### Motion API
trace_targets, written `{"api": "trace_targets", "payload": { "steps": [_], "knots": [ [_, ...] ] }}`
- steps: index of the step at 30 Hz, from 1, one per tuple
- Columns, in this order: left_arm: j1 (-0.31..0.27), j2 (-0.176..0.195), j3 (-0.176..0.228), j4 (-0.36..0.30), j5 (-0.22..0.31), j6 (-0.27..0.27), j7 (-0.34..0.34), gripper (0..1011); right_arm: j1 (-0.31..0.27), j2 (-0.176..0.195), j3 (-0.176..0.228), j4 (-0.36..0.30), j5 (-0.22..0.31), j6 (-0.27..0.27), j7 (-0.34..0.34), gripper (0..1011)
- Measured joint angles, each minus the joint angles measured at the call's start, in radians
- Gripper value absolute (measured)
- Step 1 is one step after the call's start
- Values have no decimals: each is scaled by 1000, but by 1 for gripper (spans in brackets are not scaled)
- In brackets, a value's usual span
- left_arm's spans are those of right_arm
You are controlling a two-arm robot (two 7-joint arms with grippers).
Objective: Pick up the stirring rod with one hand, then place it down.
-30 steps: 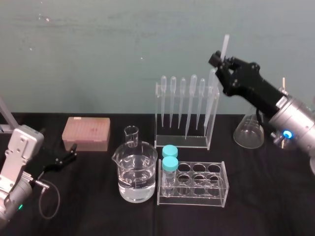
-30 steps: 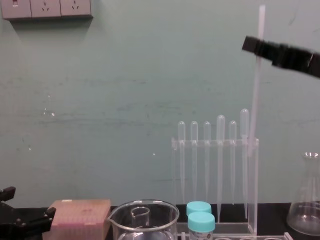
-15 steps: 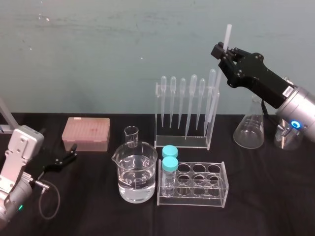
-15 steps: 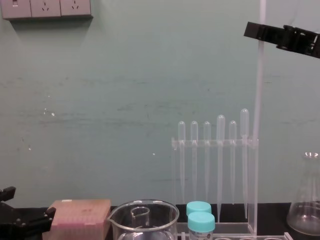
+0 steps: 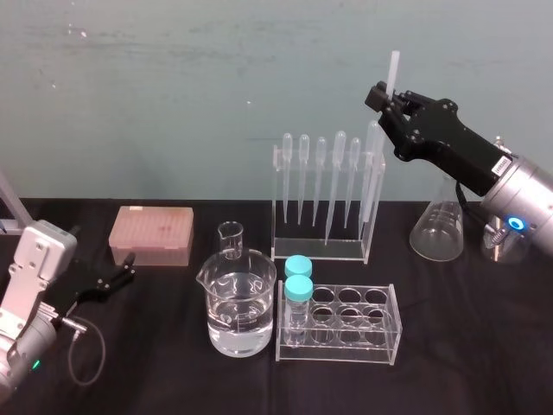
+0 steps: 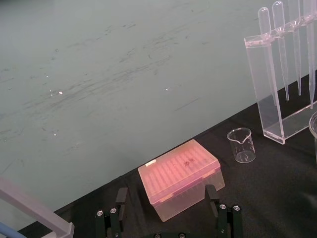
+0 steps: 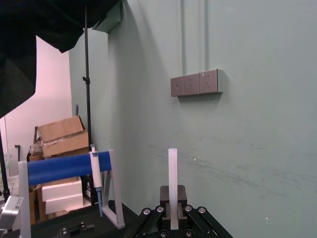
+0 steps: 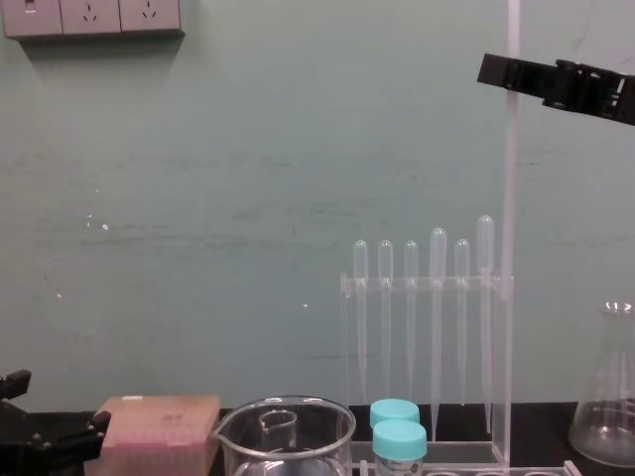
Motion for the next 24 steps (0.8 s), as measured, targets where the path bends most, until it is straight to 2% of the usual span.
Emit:
{"api": "trace_targets", "payload": {
  "steps": [24],
  "knots": [
    [0, 0, 0, 0, 0, 0, 0, 1000, -12, 15, -9, -16, -1, -1, -11, 71]
  ]
}}
